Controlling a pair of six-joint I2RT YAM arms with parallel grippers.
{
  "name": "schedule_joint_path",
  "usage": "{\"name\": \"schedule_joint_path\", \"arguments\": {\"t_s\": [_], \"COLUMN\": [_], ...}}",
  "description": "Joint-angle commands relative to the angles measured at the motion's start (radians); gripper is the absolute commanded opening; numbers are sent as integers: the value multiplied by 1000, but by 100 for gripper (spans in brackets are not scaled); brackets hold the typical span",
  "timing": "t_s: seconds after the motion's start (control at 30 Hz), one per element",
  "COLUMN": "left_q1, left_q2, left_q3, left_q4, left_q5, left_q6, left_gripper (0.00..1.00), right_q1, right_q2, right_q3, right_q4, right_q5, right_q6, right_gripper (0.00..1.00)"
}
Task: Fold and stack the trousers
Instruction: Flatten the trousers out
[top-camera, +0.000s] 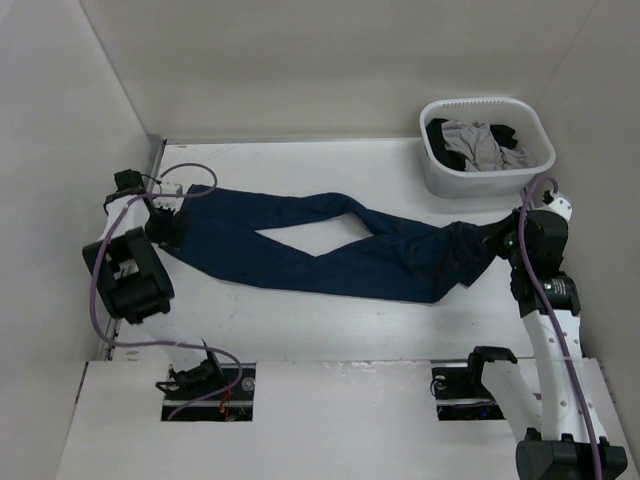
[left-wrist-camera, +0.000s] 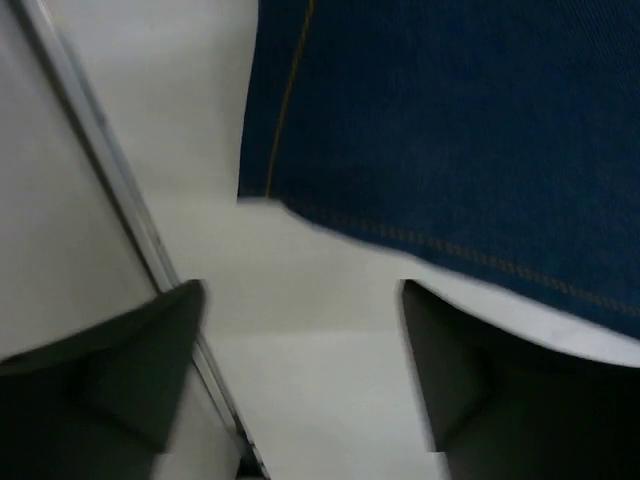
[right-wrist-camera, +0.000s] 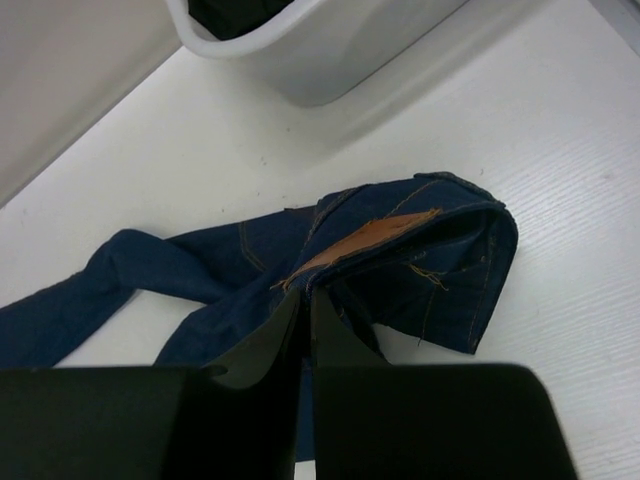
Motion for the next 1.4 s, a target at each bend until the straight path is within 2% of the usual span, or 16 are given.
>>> {"name": "schedule_joint_path", "arguments": {"t_s": [0.0, 0.2, 0.27, 0.37, 0.4, 0.47, 0.57, 0.77, 0.87, 0.9, 0.97, 1.03, 1.17, 1.23, 1.27, 1.37], "left_q1": [-17, -25, -29, -32, -32, -19, 26, 168, 195, 193, 164, 97, -29, -42, -42, -43], "left_q2": [116, 233, 251, 271, 271, 257, 199, -43, -166, -187, -223, -223, -70, 45, 94, 176], "left_q3": [160, 234, 228, 225, 225, 208, 170, 150, 109, 95, 35, -20, -15, 64, 106, 187], "left_q4": [71, 48, 2, -133, -168, -233, -270, -458, -450, -392, -239, -134, 50, 70, 66, 69], "left_q5": [46, 96, 93, 80, 90, 105, 97, -30, -51, -44, -12, 11, -13, -6, 10, 91], "left_q6": [-120, -150, -141, -116, -108, -73, 29, 324, 422, 421, 371, 329, 135, 46, 12, -70], "left_gripper": [100, 97, 82, 50, 45, 19, 0, 0, 3, 12, 44, 66, 71, 91, 95, 95], "right_q1": [17, 19, 12, 8, 8, 2, 8, -14, -50, -57, -58, -52, -43, -40, -37, -28], "right_q2": [5, -10, -18, -22, -22, -12, 5, -30, -61, -68, -71, -62, -45, -39, -36, -39], "right_q3": [23, 12, 18, 49, 59, 79, 89, 95, 76, 66, 44, 35, 42, 49, 50, 47], "right_q4": [72, 64, 56, 50, 50, 55, 65, 56, 50, 55, 64, 68, 70, 70, 70, 70], "right_q5": [-20, -6, 0, 2, 2, -4, 2, -3, -15, -18, -18, -20, -21, -26, -29, -26], "right_q6": [-3, 12, 17, 18, 15, 11, 17, 6, -3, -3, -5, -2, 1, 3, 3, 6], "right_gripper": [6, 6, 6, 7, 7, 7, 7, 7, 7, 7, 7, 7, 8, 8, 8, 8]}}
